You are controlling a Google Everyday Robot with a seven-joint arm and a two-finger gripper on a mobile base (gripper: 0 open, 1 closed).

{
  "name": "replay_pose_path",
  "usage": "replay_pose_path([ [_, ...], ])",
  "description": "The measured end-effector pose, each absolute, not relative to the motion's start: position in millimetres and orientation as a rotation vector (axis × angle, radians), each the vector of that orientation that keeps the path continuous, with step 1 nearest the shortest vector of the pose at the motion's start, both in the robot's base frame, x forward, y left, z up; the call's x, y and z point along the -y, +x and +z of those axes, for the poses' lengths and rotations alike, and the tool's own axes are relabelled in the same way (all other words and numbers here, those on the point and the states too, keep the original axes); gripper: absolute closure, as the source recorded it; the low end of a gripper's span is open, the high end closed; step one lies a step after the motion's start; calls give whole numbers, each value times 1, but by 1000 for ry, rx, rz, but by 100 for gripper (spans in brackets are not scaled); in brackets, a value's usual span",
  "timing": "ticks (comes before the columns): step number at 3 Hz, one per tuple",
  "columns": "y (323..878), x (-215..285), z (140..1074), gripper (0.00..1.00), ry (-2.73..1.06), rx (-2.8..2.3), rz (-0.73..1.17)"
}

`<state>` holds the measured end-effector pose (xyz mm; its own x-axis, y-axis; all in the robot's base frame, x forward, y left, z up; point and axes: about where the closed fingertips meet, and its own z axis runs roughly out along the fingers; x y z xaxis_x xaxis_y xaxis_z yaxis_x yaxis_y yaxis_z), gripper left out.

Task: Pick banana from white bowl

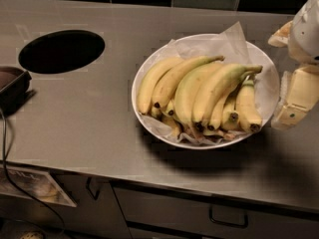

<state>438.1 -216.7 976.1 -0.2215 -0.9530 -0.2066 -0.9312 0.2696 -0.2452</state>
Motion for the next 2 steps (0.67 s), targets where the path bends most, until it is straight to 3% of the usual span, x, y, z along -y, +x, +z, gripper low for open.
replay_pose_path([
  [2,443,210,982,0,-1772,-2212,-113],
])
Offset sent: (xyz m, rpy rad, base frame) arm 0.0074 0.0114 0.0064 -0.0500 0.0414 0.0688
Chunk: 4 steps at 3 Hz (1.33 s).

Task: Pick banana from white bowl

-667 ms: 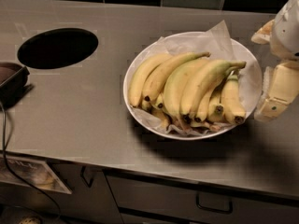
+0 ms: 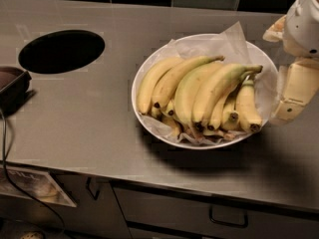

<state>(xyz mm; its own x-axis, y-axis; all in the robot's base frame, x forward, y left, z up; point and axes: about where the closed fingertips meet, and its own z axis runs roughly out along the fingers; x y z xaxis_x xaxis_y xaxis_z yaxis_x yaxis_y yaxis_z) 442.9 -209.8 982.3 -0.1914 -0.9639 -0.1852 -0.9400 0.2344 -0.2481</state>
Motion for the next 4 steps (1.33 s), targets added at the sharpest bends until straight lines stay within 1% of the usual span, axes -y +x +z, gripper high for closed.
replay_pose_path([
  [3,452,183,976,0,-1932,-2129,-48],
  [4,453,177,976,17,-1953,-2113,-47],
])
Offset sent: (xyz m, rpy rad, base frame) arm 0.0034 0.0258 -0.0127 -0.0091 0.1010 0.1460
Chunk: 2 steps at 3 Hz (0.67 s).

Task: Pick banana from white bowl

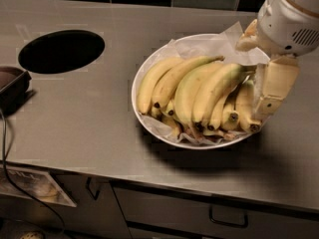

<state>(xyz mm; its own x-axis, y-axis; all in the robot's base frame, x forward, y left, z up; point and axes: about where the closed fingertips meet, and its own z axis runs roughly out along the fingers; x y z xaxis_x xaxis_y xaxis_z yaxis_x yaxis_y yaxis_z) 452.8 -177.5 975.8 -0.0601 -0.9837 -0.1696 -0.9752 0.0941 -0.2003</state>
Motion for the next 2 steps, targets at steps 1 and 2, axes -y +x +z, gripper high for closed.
replay_pose_path([
  [1,453,177,976,9,-1953,-2113,-47],
  [2,453,177,976,9,-1953,-2113,-47],
])
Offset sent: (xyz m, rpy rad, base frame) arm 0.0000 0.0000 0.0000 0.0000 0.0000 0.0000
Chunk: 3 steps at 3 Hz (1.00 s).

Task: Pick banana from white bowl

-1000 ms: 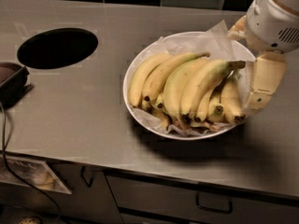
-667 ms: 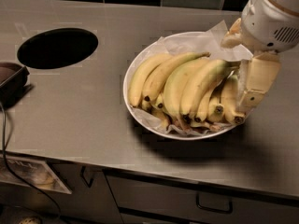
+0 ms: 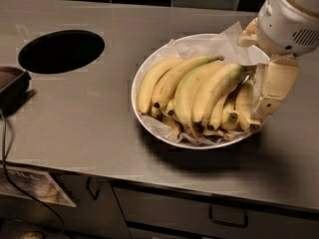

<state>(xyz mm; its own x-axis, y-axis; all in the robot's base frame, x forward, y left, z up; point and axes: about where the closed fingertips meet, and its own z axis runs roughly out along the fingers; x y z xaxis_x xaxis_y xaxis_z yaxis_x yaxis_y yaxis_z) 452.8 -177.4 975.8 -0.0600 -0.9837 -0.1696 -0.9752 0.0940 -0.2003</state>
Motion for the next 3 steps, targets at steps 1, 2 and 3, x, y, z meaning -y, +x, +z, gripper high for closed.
replay_pose_path([
  [1,458,174,983,9,-1973,-2085,-43],
  [2,458,172,995,8,-1994,-2052,-41],
  [3,460,168,997,8,-2025,-2020,-19],
])
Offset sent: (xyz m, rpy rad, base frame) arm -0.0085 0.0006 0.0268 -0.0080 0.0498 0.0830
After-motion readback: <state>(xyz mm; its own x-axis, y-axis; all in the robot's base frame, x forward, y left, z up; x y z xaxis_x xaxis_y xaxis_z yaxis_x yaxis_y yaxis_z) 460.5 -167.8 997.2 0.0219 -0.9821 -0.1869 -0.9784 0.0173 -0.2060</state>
